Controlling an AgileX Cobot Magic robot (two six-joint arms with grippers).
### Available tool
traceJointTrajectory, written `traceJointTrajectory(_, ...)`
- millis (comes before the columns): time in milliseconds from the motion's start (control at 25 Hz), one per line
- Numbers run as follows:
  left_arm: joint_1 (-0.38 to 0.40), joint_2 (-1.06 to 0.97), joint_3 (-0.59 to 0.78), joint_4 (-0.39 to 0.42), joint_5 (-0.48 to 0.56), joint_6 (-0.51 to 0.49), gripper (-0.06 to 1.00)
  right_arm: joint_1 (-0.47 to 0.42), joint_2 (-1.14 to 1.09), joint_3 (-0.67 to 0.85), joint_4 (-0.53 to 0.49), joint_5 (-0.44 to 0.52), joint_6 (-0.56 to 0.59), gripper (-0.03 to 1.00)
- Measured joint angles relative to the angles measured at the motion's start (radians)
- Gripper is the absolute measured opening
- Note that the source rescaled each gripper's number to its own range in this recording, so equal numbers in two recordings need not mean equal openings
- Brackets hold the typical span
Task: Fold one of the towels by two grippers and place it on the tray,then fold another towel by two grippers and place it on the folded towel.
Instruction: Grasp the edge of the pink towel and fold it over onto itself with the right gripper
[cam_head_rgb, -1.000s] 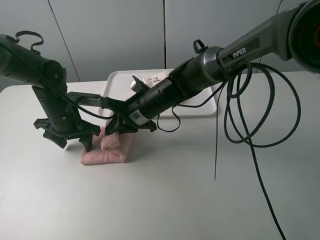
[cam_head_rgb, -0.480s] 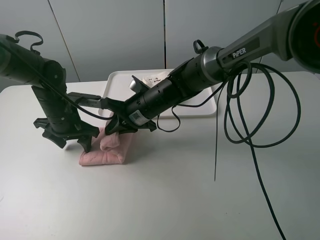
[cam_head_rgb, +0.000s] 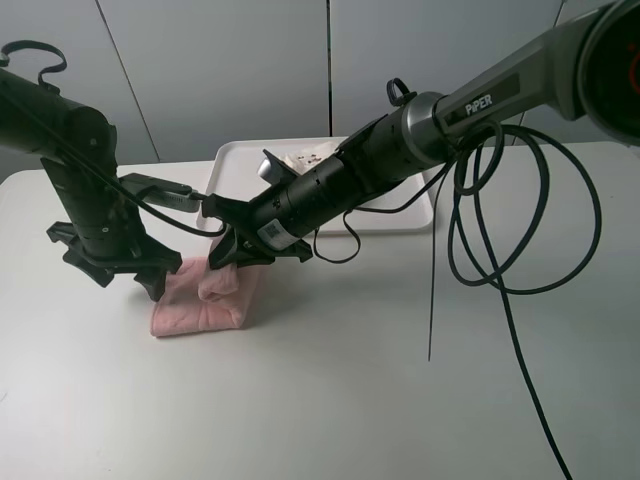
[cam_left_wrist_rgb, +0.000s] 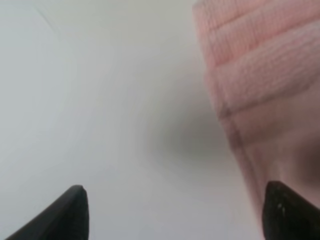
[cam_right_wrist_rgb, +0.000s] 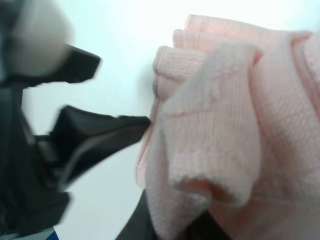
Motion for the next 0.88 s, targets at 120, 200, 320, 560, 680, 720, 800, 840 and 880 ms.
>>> traceJointTrajectory(120, 0.0, -0.064, 0.0, 0.011, 0.002, 0.002, 0.91, 0.0, 0.0, 0.0, 0.002, 0.0, 0.0, 0.04)
traceJointTrajectory(200, 0.0, -0.09, 0.0, 0.018, 0.015, 0.004, 0.91, 0.0, 0.0, 0.0, 0.004, 0.002, 0.0, 0.04)
traceJointTrajectory(320, 0.0, -0.113, 0.0, 0.019, 0.038, 0.012, 0.91, 0.0, 0.0, 0.0, 0.008, 0.002, 0.0, 0.04)
traceJointTrajectory(560, 0.0, -0.147, 0.0, 0.018, 0.055, 0.026, 0.91, 0.0, 0.0, 0.0, 0.034, -0.002, 0.009, 0.11)
traceJointTrajectory(680, 0.0, -0.152, 0.0, 0.016, 0.057, 0.026, 0.91, 0.0, 0.0, 0.0, 0.072, -0.002, 0.009, 0.3)
traceJointTrajectory(720, 0.0, -0.154, 0.0, 0.016, 0.059, 0.03, 0.91, 0.0, 0.0, 0.0, 0.094, 0.0, 0.007, 0.35)
traceJointTrajectory(800, 0.0, -0.161, 0.0, 0.016, 0.059, 0.034, 0.91, 0.005, 0.0, 0.0, 0.13, 0.005, 0.002, 0.38)
traceJointTrajectory(840, 0.0, -0.165, 0.0, 0.016, 0.061, 0.037, 0.91, 0.01, 0.0, 0.0, 0.138, 0.005, -0.002, 0.38)
traceJointTrajectory(880, 0.0, -0.168, 0.0, 0.016, 0.063, 0.043, 0.91, 0.019, 0.0, 0.0, 0.147, 0.005, -0.008, 0.38)
